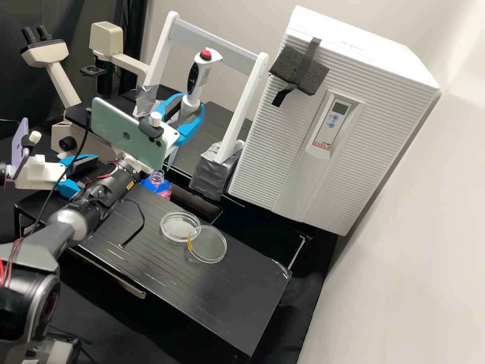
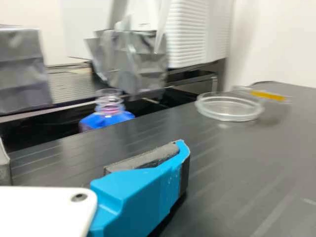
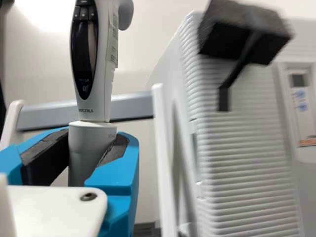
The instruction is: Use the pipette
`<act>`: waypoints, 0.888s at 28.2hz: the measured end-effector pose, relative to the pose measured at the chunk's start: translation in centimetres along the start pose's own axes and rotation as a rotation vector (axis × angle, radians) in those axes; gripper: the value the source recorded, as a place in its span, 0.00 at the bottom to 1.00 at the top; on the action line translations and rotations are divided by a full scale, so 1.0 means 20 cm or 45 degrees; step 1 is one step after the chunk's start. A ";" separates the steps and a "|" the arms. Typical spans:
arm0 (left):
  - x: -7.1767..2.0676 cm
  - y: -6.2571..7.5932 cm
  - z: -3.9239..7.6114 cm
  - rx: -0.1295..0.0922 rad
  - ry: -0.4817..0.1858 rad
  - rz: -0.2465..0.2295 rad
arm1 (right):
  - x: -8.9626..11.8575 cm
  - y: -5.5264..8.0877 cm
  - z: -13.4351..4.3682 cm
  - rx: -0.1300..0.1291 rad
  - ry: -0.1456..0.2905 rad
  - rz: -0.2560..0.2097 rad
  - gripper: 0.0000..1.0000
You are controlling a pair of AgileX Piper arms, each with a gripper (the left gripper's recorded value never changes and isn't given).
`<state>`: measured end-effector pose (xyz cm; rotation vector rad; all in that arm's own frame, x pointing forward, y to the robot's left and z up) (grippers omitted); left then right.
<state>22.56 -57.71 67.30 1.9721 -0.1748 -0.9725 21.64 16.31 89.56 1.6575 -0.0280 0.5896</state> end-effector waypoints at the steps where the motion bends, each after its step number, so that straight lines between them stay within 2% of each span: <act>1: 0.000 0.00 0.01 -0.009 -0.019 -0.001 | -0.01 0.02 0.01 0.007 -0.004 0.013 0.00; 3: -0.003 0.00 0.04 -0.012 -0.069 -0.006 | -0.04 0.08 0.04 0.005 0.000 0.051 0.00; 7: -0.005 0.00 0.09 -0.019 -0.156 -0.007 | -0.09 0.13 0.08 -0.017 -0.013 0.077 0.00; 9: -0.005 0.00 0.12 -0.026 -0.194 -0.009 | -0.11 0.14 0.11 -0.037 -0.035 0.073 0.00; 13: -0.002 -0.01 0.15 -0.066 -0.229 -0.016 | -0.15 0.14 0.16 -0.065 -0.102 0.048 0.00; 20: 0.002 -0.01 0.17 -0.072 -0.268 -0.018 | -0.20 0.15 0.23 -0.098 -0.159 -0.007 0.00; 23: 0.010 0.00 0.18 -0.070 -0.275 -0.007 | -0.22 0.17 0.24 -0.100 -0.152 0.001 0.00; 25: 0.020 0.00 0.19 -0.070 -0.284 -0.005 | -0.22 0.19 0.24 -0.085 -0.152 0.018 0.00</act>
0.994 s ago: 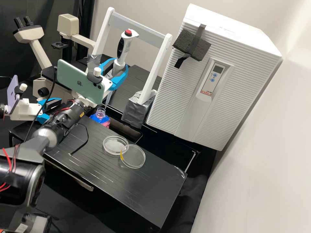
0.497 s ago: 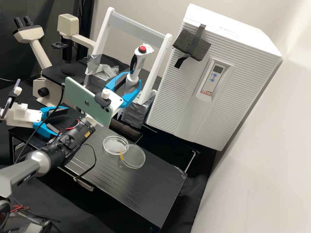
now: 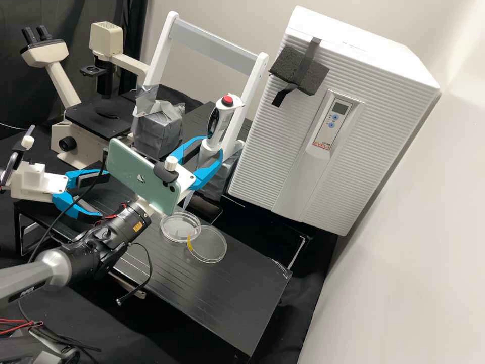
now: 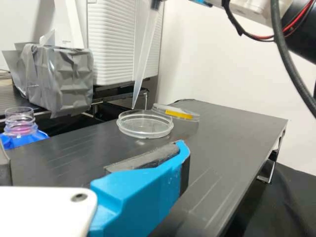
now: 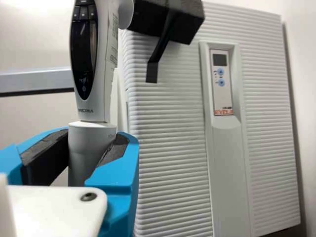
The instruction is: Use the pipette
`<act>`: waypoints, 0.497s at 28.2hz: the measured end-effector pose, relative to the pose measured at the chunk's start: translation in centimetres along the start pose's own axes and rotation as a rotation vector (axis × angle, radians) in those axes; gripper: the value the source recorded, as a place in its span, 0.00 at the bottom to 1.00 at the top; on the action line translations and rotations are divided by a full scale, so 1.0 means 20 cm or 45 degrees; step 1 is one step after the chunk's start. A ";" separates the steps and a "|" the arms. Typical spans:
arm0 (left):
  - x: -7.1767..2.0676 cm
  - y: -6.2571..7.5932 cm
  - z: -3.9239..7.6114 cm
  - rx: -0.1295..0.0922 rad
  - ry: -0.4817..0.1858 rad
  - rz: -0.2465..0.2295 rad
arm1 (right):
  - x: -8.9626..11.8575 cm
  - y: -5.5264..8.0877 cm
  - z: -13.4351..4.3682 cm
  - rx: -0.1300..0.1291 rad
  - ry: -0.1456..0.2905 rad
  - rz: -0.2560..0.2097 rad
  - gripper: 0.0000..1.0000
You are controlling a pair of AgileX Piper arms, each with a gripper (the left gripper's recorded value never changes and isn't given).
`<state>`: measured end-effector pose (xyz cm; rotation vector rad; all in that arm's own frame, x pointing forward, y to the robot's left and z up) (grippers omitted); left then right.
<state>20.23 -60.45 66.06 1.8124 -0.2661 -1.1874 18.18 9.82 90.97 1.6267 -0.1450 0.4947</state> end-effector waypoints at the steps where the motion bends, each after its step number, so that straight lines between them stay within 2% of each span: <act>1: 0.002 0.00 0.00 -0.001 -0.001 -0.003 | 0.00 0.01 0.00 0.003 0.003 0.004 0.00; 5: 0.004 0.00 0.00 -0.001 0.000 -0.003 | -0.01 0.02 0.00 0.022 0.009 0.017 0.00; 14: 0.022 0.00 0.00 -0.008 -0.004 0.004 | -0.01 0.01 0.00 0.001 0.012 0.000 0.00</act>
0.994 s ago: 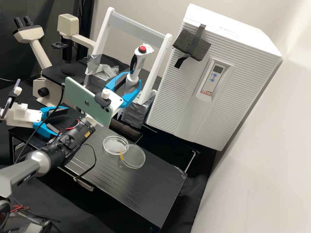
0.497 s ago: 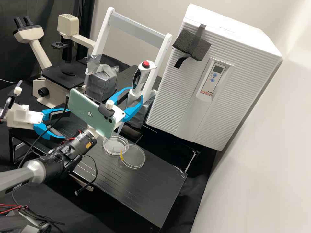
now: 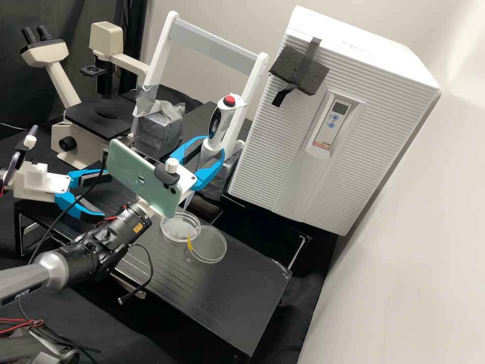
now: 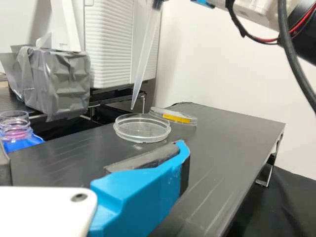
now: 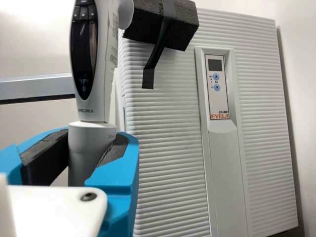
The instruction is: Use the pipette
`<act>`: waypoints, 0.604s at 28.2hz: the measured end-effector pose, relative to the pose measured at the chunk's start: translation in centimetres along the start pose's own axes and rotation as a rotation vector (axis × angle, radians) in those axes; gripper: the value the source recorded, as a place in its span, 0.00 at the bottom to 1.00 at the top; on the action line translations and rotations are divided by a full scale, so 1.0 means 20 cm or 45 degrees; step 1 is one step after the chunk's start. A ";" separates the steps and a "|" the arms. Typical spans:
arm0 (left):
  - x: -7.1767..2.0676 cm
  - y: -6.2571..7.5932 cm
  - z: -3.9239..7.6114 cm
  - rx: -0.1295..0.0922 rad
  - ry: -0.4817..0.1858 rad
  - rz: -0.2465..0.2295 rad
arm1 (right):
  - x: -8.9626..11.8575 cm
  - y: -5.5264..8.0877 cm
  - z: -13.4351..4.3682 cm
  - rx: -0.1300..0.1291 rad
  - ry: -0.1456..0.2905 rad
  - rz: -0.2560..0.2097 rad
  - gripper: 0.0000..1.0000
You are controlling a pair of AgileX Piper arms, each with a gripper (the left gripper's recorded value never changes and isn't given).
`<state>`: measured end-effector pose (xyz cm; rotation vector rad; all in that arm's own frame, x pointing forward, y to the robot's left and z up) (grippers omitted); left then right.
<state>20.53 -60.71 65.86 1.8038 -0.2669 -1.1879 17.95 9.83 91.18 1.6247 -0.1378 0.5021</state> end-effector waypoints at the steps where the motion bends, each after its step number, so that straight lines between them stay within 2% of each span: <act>1: 0.001 0.00 0.00 -0.001 0.001 -0.003 | 0.00 0.00 0.00 0.000 0.000 0.000 0.00; 6: 0.002 -0.01 0.00 -0.001 0.002 -0.005 | 0.00 0.00 0.00 0.012 -0.003 0.004 0.00; 12: 0.000 0.00 0.00 0.000 0.000 0.001 | 0.00 0.00 0.00 0.005 0.006 -0.005 0.00; 15: -0.028 0.03 0.00 0.010 0.006 0.029 | 0.01 -0.01 -0.02 0.018 0.032 -0.019 0.00; 17: -0.066 0.07 -0.01 0.035 0.040 0.068 | 0.03 -0.02 -0.06 0.037 0.066 -0.036 0.00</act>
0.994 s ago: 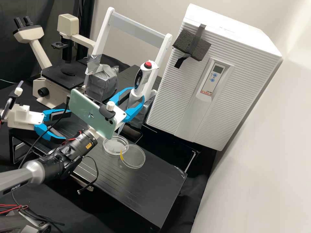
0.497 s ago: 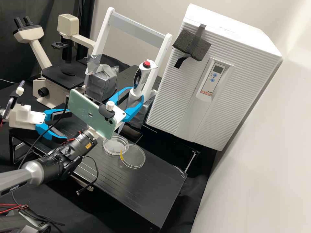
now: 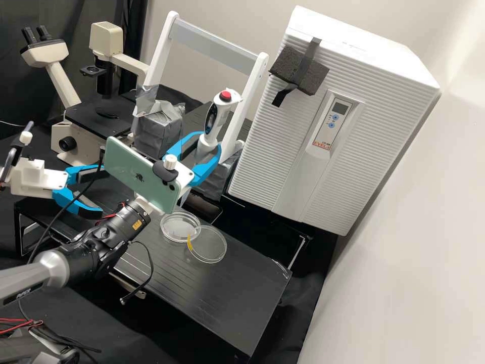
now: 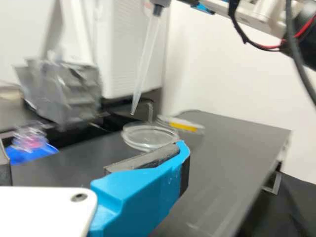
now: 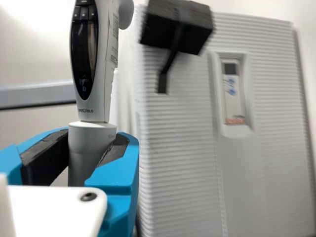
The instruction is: Use the pipette
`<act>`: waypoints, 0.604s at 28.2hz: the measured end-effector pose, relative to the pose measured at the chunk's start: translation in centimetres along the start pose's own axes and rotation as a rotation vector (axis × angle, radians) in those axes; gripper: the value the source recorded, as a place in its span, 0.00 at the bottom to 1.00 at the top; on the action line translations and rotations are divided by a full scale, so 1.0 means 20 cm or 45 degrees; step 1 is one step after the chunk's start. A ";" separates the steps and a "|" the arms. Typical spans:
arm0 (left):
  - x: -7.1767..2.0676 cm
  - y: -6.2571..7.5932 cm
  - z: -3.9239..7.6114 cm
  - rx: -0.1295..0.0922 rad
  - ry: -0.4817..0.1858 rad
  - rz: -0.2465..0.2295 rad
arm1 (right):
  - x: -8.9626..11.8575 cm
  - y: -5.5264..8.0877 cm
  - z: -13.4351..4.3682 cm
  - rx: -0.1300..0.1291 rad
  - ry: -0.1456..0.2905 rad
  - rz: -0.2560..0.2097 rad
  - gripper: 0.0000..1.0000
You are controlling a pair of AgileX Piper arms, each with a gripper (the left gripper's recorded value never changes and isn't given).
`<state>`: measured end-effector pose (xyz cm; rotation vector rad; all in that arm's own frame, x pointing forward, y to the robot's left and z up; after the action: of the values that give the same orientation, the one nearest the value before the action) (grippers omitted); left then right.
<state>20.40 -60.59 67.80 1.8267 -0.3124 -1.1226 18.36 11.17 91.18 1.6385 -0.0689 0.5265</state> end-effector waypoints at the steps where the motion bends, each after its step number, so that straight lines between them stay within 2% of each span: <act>1: -0.011 0.02 -0.01 0.004 0.012 0.019 | 0.02 -0.01 -0.02 0.009 0.019 -0.010 0.00; 3: -0.042 0.07 -0.02 0.006 0.049 0.068 | 0.06 -0.01 -0.06 0.027 0.059 -0.025 0.00; 4: -0.064 0.09 -0.03 0.018 0.083 0.101 | 0.09 -0.03 -0.09 0.045 0.085 -0.045 0.00; 6: -0.085 0.13 -0.05 0.011 0.119 0.138 | 0.13 -0.05 -0.14 0.065 0.125 -0.077 0.00; 9: -0.111 0.16 -0.08 0.039 0.168 0.180 | 0.21 -0.08 -0.22 0.077 0.183 -0.119 0.00; 11: -0.124 0.19 -0.09 0.069 0.206 0.209 | 0.28 -0.12 -0.28 0.061 0.218 -0.163 0.00; 13: -0.133 0.20 -0.10 0.101 0.229 0.224 | 0.35 -0.16 -0.33 0.030 0.235 -0.202 0.00; 16: -0.149 0.23 -0.12 0.116 0.258 0.245 | 0.42 -0.20 -0.37 -0.002 0.235 -0.253 0.00; 17: -0.158 0.24 -0.13 0.119 0.270 0.255 | 0.47 -0.21 -0.39 -0.026 0.229 -0.267 0.00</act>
<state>21.83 -59.70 73.83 1.9302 -0.4181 -0.7810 25.86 21.57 91.19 1.5505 0.2275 0.5076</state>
